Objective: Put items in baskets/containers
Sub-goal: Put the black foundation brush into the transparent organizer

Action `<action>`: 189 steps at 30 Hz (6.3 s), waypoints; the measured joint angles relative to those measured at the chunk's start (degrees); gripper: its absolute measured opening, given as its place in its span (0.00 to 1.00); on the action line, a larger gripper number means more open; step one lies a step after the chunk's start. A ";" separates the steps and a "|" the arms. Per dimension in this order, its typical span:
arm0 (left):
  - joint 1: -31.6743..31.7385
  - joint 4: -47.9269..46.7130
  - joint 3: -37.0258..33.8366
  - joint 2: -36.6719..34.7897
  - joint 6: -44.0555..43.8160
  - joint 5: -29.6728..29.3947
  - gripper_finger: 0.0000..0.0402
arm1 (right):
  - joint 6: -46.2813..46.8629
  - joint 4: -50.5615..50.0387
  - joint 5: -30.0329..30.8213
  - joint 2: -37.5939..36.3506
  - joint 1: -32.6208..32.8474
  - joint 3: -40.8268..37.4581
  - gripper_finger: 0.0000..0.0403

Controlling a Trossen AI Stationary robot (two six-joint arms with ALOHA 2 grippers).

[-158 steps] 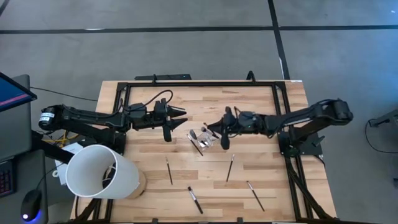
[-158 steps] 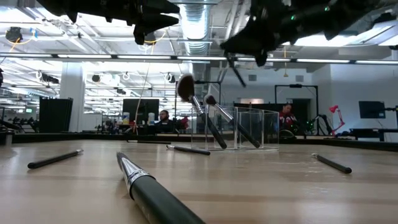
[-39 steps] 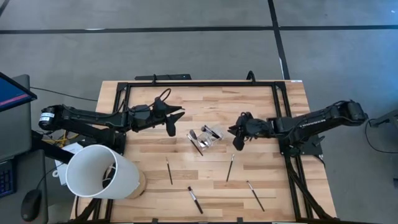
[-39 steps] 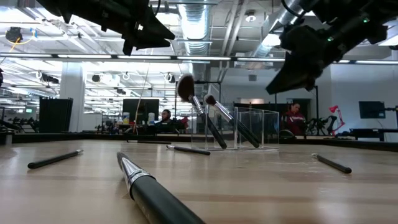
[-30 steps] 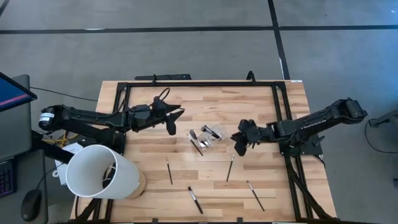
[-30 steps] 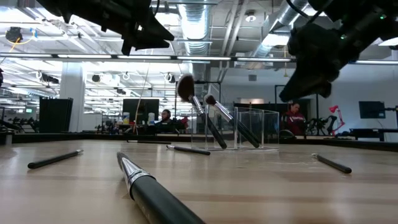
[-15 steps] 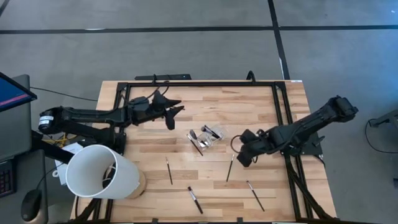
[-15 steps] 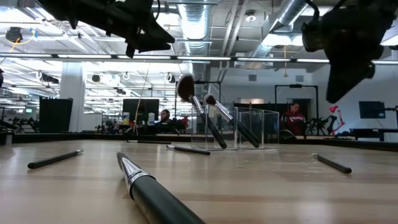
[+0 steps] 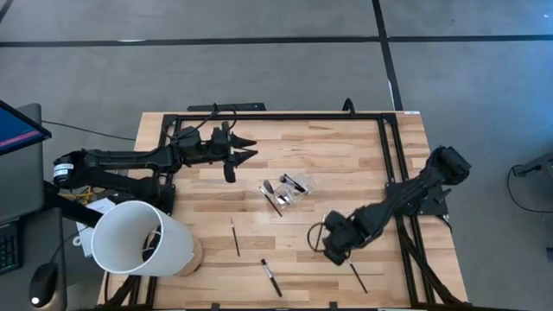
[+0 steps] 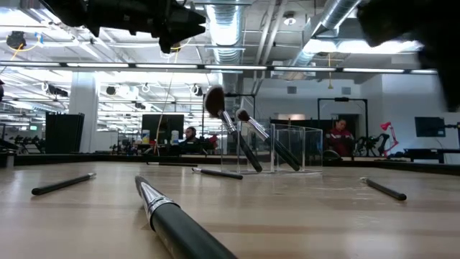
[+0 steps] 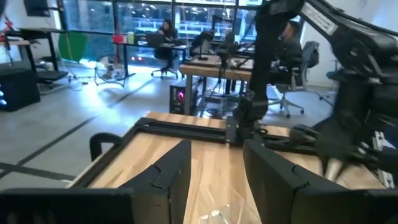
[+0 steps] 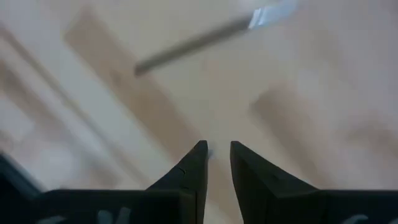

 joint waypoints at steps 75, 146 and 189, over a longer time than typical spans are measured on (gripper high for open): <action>-15.98 0.94 0.00 -4.44 -4.75 -3.01 0.36 | 17.14 -1.71 18.39 13.99 14.86 3.42 0.02; -16.88 0.56 -0.02 -4.44 -2.54 -6.00 0.36 | -84.14 -0.54 9.84 -8.46 -31.75 -18.54 0.17; -8.20 -0.34 -0.02 -4.44 -2.54 -4.03 0.36 | -92.23 13.12 3.57 -4.79 -42.10 -25.46 0.17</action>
